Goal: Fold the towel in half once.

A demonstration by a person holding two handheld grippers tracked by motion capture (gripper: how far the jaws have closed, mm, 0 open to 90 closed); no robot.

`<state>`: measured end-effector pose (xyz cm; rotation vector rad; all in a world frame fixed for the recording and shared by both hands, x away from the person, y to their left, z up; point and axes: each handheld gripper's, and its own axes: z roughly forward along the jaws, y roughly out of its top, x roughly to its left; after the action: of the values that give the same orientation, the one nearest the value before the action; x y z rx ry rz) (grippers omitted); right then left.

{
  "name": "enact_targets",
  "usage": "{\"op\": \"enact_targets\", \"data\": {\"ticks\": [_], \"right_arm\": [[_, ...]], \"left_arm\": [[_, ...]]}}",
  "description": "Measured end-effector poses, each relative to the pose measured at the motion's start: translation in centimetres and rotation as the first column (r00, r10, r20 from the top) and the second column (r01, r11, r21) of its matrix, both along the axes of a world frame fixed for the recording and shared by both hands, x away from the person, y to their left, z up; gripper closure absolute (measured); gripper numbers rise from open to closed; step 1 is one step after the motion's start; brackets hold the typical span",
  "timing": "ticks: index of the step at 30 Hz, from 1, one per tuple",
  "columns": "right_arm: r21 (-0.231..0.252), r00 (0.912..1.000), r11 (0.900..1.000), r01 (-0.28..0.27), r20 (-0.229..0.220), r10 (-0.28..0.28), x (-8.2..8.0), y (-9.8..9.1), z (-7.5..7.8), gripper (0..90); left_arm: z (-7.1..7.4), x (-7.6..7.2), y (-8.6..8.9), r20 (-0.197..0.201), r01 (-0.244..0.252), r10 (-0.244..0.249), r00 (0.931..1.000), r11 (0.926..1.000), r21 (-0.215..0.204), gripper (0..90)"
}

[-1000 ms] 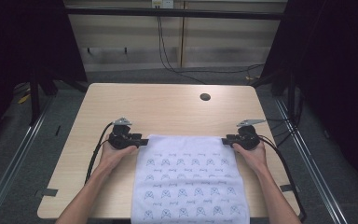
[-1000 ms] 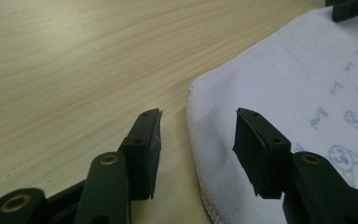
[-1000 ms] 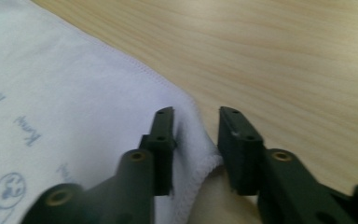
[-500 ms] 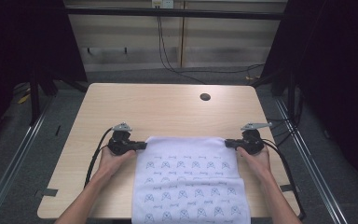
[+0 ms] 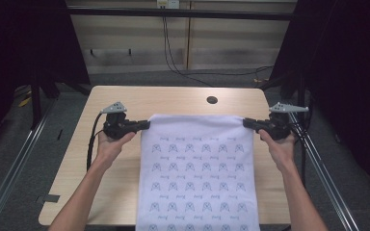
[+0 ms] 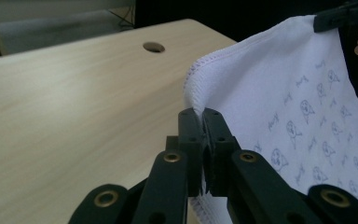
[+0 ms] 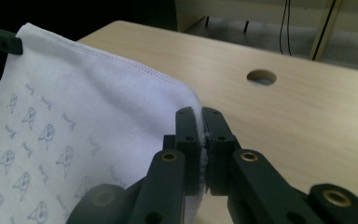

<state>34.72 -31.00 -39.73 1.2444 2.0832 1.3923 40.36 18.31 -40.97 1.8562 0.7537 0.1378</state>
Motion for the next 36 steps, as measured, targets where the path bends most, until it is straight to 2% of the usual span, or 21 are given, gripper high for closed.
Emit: {"op": "enact_targets", "data": {"ticks": [2,6,12,13,15,17,19,22,23,24,26,27,28,29,30,33,36], "right_arm": [[0.001,0.9999,1.0,0.002,0.015,-0.002,1.2,0.3,1.2,86.2],[-0.012,0.9997,0.9999,0.0,0.024,0.0,2.9,0.8,2.5,86.2],[-0.07,0.9999,0.9974,0.015,0.006,-0.015,4.9,1.3,3.5,86.2],[-0.073,0.9998,0.9972,0.017,0.005,-0.017,5.2,1.3,3.7,86.2],[-0.059,0.9998,0.9981,0.019,0.006,-0.019,5.9,1.2,4.2,86.3],[-0.028,0.9997,0.9995,0.018,0.018,-0.017,6.4,1.1,4.6,86.5],[-0.015,0.9995,0.9996,0.024,0.021,-0.024,6.8,1.0,4.6,86.5],[-0.003,0.9988,0.9995,0.032,0.037,-0.032,7.1,0.9,5.2,86.6],[0.009,0.9985,0.9994,0.032,0.043,-0.033,7.1,0.8,5.4,86.6],[0.03,0.9983,0.9993,0.025,0.051,-0.026,6.8,0.8,5.7,86.6],[0.054,0.9971,0.9986,-0.006,0.076,0.002,5.5,1.1,5.7,86.6],[0.058,0.9963,0.998,-0.025,0.084,0.02,4.8,1.3,5.5,86.6],[0.052,0.9959,0.998,-0.036,0.085,0.032,4.3,1.3,5.2,86.6],[0.041,0.9959,0.9979,-0.051,0.077,0.048,3.6,1.4,4.8,86.6],[0.035,0.9952,0.9975,-0.062,0.078,0.059,3.1,1.4,4.4,86.6],[0.034,0.996,0.9962,-0.08,0.041,0.079,0.6,1.0,3.0,86.6],[0.029,0.9946,0.9942,-0.103,0.004,0.103,-2.4,0.8,1.6,86.6]], "left_arm": [[0.7,0.9,0.0,0.008,-0.021,0.021,0.9997,0.9998,-0.003,87.7],[1.4,1.9,0.1,0.01,-0.033,0.032,0.9994,0.9994,0.013,87.7],[2.7,3.2,0.3,0.024,-0.055,0.055,0.9982,0.9985,-0.004,87.7],[3.0,3.5,0.2,0.034,-0.061,0.061,0.9976,0.9981,0.007,87.7],[3.5,3.7,-0.5,0.058,-0.095,0.092,0.9941,0.9946,0.044,87.7],[3.8,3.9,-0.7,0.057,-0.083,0.082,0.995,0.9964,0.018,87.7],[4.3,4.1,-0.9,0.069,-0.087,0.085,0.994,0.9958,0.027,87.7],[5.4,4.3,-0.6,0.079,-0.096,0.094,0.9924,0.9952,0.019,87.8],[5.8,4.1,-0.7,0.085,-0.091,0.087,0.9926,0.9949,0.043,87.8],[5.9,3.9,-0.7,0.089,-0.079,0.073,0.9933,0.9949,0.063,87.8],[5.6,2.6,-0.4,0.082,-0.039,0.037,0.9959,0.9989,0.027,87.8],[5.4,2.1,-0.4,0.079,-0.034,0.032,0.9964,0.9991,0.026,87.8],[5.0,1.6,-0.3,0.081,-0.027,0.024,0.9964,0.9988,0.042,87.8],[4.7,1.1,-0.2,0.081,-0.02,0.016,0.9966,0.9986,0.049,87.8],[4.3,0.5,0.0,0.075,-0.015,0.013,0.9971,0.9994,0.032,87.8],[3.2,-1.6,1.0,0.048,0.006,-0.006,0.9988,0.9999,-0.011,87.8],[2.3,-3.9,1.6,0.028,0.038,-0.037,0.9989,0.9992,-0.009,87.8]]}}
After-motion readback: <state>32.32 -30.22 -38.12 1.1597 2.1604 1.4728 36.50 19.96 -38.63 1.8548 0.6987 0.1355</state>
